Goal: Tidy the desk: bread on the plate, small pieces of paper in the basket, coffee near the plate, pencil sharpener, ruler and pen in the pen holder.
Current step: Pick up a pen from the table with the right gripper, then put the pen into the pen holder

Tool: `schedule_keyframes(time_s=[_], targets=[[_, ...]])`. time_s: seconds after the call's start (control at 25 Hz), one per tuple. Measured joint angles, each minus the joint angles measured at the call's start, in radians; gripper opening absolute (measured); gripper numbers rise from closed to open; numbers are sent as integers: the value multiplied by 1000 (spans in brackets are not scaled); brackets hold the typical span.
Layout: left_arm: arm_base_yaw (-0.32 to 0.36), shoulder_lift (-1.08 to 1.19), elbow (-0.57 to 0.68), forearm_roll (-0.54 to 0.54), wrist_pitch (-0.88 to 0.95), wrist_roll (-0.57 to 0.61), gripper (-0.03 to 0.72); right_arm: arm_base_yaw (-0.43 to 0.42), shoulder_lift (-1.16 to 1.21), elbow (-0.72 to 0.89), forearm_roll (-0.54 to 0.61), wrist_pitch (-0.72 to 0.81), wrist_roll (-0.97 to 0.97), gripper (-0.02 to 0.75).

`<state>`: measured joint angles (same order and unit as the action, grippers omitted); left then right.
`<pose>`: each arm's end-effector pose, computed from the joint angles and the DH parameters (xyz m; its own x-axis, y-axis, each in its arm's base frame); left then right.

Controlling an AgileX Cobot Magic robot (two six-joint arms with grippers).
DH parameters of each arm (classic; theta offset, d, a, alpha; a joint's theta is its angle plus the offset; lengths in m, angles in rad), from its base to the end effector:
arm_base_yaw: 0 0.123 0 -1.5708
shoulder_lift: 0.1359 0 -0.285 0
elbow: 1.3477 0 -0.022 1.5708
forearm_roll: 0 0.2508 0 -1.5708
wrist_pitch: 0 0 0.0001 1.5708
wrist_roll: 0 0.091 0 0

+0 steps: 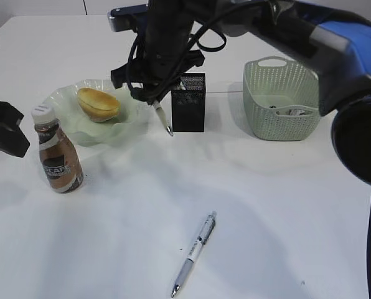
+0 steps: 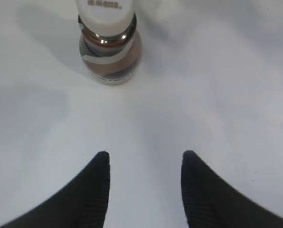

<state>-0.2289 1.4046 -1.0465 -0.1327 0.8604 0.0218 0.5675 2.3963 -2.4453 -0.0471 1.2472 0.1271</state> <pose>0.2684 -0.0719 0.2801 -0.8951 0.1421 -0.4226 0.2100 0.9705 -0.1183 0.4402 0.2758 0.2605 -0.8090 -0.3832 -0.4457 -0.4325 0.9016 0.0099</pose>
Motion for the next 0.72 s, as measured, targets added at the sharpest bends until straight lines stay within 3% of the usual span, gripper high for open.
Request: schedule_keyframes(time_s=[0.72], targets=[[0,0,0,0,-8,0,340,-135,-79,-2,0,-101,-114,97]])
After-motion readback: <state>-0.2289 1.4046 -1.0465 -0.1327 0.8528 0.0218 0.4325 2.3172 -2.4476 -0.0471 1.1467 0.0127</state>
